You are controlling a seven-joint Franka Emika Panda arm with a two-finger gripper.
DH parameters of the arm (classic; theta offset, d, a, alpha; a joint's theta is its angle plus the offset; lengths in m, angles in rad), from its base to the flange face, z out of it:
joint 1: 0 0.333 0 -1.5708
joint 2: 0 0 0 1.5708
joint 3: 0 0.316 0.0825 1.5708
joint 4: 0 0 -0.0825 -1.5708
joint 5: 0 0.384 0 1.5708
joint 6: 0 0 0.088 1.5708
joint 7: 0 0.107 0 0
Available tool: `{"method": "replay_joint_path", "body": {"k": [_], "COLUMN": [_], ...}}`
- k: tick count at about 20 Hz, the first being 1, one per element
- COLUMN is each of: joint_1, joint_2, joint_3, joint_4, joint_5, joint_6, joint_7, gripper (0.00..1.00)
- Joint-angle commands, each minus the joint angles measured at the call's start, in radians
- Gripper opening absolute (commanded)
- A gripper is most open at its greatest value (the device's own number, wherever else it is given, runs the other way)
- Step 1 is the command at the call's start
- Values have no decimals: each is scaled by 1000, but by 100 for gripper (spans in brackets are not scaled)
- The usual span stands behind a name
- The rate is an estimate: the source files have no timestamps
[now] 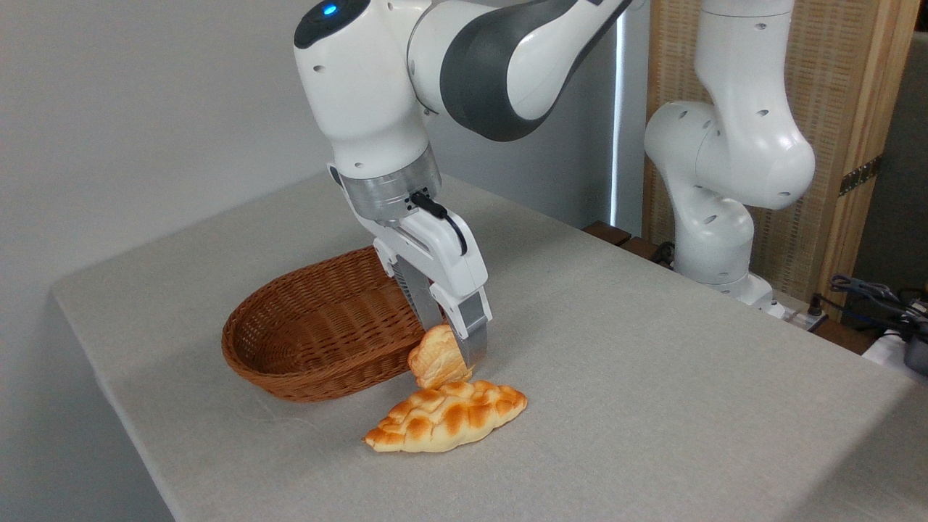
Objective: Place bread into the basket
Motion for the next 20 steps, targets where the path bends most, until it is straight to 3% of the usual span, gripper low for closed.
{"method": "replay_joint_path", "body": {"k": [1, 12, 13, 15, 16, 18, 20], "joint_1": [-1, -1, -1, -1, -1, -1, -1], "joint_2": [-4, 9, 12, 12, 12, 12, 12], "joint_3": [10, 9, 9, 9, 9, 9, 9], "joint_4": [-17, -66, -66, -64, -64, -64, -64], "joint_5": [26, 41, 41, 30, 30, 30, 26], "joint_6": [18, 21, 23, 23, 23, 23, 23], "joint_7": [26, 26, 26, 26, 26, 32, 44], "gripper": [96, 96, 85, 41, 27, 14, 10]}}
